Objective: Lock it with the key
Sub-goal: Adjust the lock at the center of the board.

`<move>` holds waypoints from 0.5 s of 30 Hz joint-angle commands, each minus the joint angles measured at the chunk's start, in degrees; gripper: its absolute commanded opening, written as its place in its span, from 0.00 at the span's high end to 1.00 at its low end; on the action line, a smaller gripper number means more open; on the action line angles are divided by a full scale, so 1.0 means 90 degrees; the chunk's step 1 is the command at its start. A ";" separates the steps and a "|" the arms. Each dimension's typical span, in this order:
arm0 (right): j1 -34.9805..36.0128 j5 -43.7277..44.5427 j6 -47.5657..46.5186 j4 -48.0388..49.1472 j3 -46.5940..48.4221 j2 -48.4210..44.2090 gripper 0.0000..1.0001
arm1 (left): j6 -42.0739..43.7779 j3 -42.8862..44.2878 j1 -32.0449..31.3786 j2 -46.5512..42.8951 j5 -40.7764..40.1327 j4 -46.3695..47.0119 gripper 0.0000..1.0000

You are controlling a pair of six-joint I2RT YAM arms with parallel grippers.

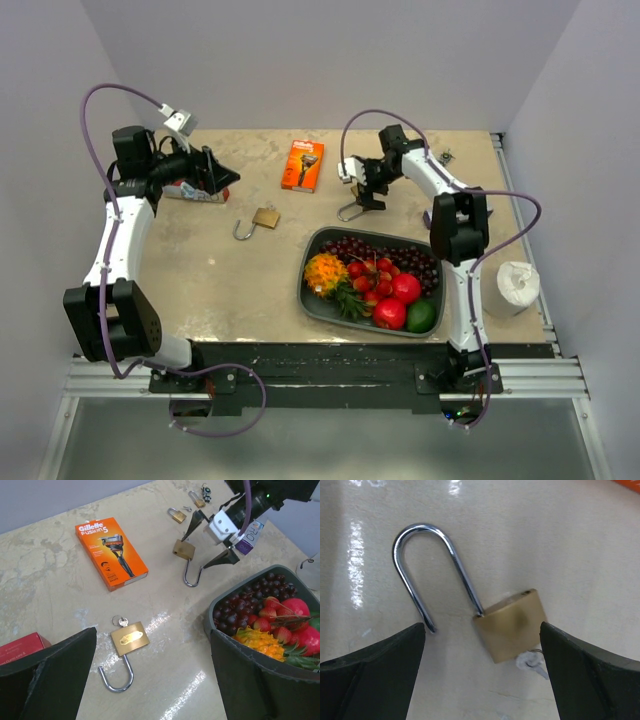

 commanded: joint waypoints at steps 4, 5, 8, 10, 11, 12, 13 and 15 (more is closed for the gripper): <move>0.0357 0.0556 0.0379 0.1447 -0.1015 -0.0595 0.01 | 0.0174 0.0113 -0.0008 0.0026 0.0209 0.0024 0.00; 0.0405 0.0614 0.0447 0.1700 -0.1142 -0.0644 0.01 | 0.0164 0.0113 0.0002 0.0026 0.0219 0.0014 0.00; 0.0590 0.0731 0.0672 0.2053 -0.1299 -0.0654 0.01 | 0.0193 0.0103 -0.0008 0.0036 0.0238 -0.0015 0.00; 0.0708 0.0838 0.0848 0.2171 -0.1299 -0.0615 0.01 | 0.0222 0.0093 0.0002 0.0026 0.0229 -0.0035 0.01; 0.0737 0.0878 0.0945 0.2326 -0.1260 -0.0528 0.01 | 0.0232 0.0084 0.0002 0.0016 0.0238 -0.0064 0.00; 0.0795 0.0965 0.1197 0.2405 -0.1212 -0.0489 0.02 | 0.0252 0.0093 0.0002 0.0016 0.0229 -0.0064 0.00; 0.0815 0.1005 0.1354 0.2493 -0.1153 -0.0430 0.02 | 0.0281 0.0093 0.0002 0.0016 0.0229 -0.0074 0.00; 0.0854 0.1073 0.1841 0.2620 -0.0812 -0.0168 0.02 | 0.0291 0.0083 0.0002 0.0006 0.0209 -0.0103 0.00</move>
